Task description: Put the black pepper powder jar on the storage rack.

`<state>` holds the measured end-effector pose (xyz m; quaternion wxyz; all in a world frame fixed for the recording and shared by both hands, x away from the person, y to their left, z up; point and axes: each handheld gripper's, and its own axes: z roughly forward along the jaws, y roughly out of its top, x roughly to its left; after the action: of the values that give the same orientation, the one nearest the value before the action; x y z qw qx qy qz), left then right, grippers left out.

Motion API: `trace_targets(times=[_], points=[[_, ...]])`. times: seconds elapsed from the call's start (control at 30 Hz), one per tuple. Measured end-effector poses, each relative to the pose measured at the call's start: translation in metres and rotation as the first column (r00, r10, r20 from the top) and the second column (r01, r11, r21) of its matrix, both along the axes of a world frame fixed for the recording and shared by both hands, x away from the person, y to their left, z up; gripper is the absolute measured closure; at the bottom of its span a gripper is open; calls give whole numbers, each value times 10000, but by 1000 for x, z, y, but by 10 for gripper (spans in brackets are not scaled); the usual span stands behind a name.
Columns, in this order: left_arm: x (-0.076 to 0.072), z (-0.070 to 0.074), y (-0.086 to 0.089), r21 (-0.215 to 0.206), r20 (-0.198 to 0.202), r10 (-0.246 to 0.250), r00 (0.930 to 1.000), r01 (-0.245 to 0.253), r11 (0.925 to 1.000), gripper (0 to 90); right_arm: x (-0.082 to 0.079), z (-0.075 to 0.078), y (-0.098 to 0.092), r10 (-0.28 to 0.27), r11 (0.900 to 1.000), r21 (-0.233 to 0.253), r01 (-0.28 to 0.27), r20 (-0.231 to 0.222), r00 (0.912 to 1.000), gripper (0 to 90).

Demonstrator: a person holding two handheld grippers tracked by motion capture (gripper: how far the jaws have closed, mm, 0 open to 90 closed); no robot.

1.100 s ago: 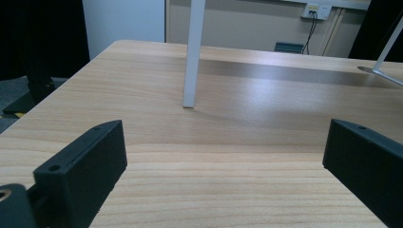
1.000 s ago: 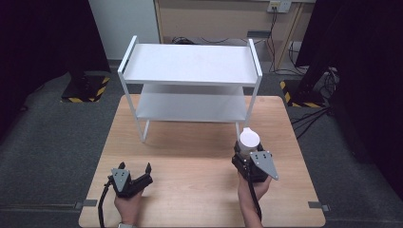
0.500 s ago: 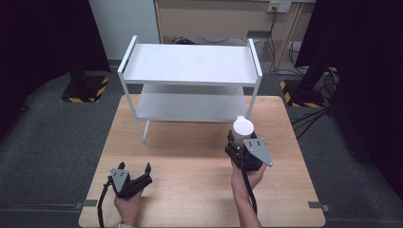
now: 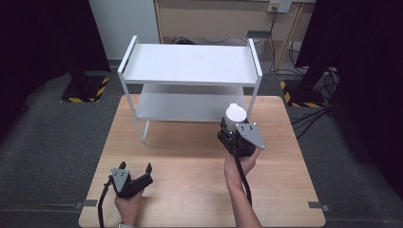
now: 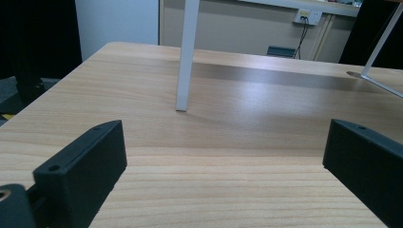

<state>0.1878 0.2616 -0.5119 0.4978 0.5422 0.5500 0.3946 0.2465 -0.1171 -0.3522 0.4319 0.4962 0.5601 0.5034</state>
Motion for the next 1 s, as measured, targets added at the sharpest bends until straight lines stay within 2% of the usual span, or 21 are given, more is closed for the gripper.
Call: trace_targets(times=[0.07,0.27,0.37,0.53,0.63,1.0], points=[[0,0,0,-42,-35,0,10000,-1,10000,3,3,2,3,-4,10000,-28,4,-6,10000,305],[1,2,-4,275,-60,0,10000,2,9996,3,17,9,11,178,9998,-26,-178,-56,9998,306],[1,2,-4,303,-71,-30,10000,33,9995,3,22,12,14,222,9997,-89,-223,-149,9996,305],[1,2,-3,273,-64,-27,10000,29,9996,3,31,16,21,214,9997,-88,-216,-197,9996,305],[1,2,-3,259,-68,-30,10000,32,9997,3,38,19,26,143,9999,-87,-147,-423,9990,305],[1,2,-2,221,-45,-71,10000,72,9997,3,63,25,31,-9,9995,-304,-4,-435,9991,305]])
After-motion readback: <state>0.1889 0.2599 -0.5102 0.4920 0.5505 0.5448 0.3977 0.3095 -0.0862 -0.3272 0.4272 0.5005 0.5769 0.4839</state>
